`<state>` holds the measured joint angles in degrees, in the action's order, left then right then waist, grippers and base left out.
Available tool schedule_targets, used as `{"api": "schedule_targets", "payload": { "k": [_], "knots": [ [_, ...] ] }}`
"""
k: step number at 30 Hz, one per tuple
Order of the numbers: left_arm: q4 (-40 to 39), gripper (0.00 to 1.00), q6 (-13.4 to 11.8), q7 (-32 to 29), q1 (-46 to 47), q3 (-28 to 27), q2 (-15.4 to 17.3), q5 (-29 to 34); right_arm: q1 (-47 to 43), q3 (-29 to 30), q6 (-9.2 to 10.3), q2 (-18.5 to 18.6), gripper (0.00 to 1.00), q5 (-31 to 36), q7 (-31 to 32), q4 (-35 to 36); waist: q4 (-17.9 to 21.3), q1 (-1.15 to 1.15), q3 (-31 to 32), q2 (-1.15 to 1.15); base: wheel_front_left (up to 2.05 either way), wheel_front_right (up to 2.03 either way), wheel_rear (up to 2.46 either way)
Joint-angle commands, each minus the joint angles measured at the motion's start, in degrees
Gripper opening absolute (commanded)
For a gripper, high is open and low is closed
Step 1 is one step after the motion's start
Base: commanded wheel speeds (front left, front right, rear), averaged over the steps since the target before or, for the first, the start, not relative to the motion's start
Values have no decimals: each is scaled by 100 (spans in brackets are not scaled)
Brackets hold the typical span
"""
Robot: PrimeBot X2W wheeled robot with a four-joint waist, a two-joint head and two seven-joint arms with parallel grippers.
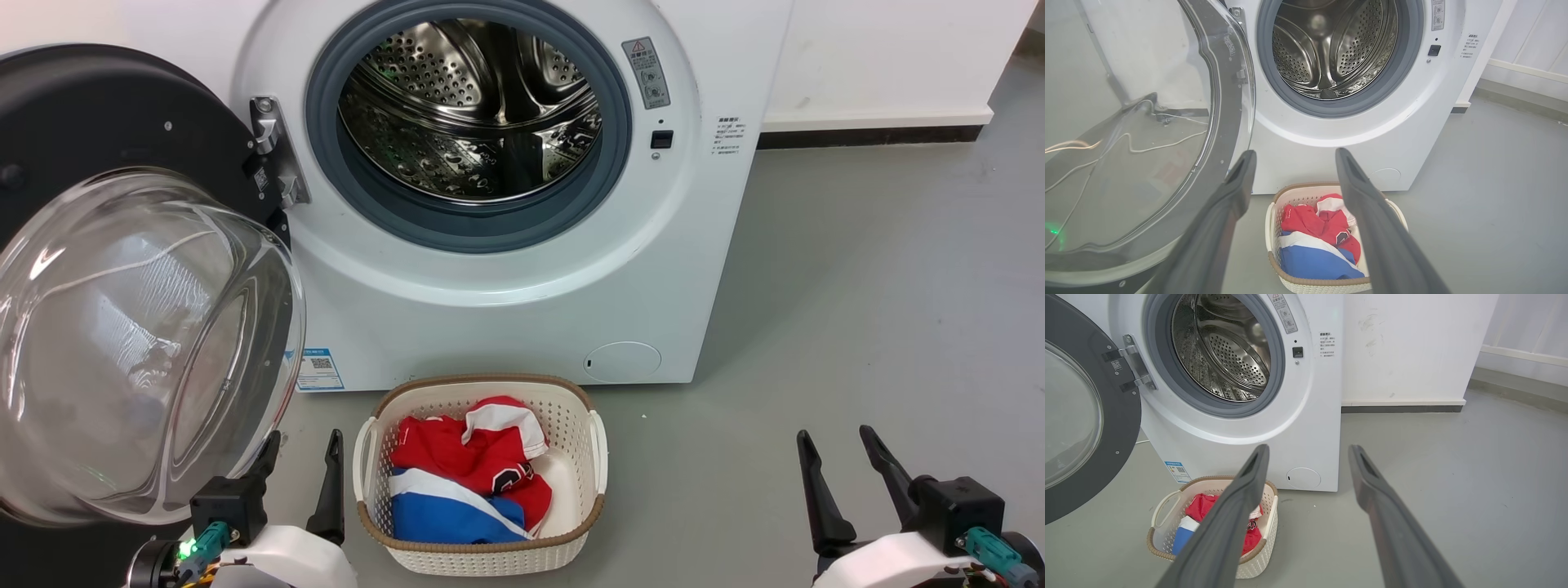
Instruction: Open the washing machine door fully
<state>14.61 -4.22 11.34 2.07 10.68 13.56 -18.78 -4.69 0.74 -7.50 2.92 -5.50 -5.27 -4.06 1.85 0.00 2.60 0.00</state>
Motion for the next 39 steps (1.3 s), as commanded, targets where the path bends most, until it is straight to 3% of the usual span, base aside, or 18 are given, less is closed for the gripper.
{"api": "schedule_targets", "payload": {
  "k": [1, 17, 18, 21, 39],
  "knots": [
    [2, 100, -30, 10, -40, 4, 8, 5, 69, -12, 2, -8, 100, -9, -29, 21, -11, 0, -6, 0, 0, 0, 0],
    [-36, 100, -86, -37, -71, 52, 62, -54, 59, -28, 2, -8, 100, 0, 1, 42, -17, 0, -8, 0, 0, 0, 0],
    [-37, 0, -81, -34, -64, 55, 65, -57, 56, -27, 2, -8, 0, -4, -2, 46, -18, 0, -8, 0, 0, 0, 0],
    [79, 0, -68, -63, -75, 33, -8, -115, -50, -36, 0, -1, 0, -51, 25, -77, -18, 0, -10, 0, 0, 0, 0],
    [41, 0, 226, -472, 59, -386, -252, -1818, 238, 60, 0, 41, 0, -2145, 260, -285, -42, 0, -49, 0, 0, 0, 0]
  ]
}}
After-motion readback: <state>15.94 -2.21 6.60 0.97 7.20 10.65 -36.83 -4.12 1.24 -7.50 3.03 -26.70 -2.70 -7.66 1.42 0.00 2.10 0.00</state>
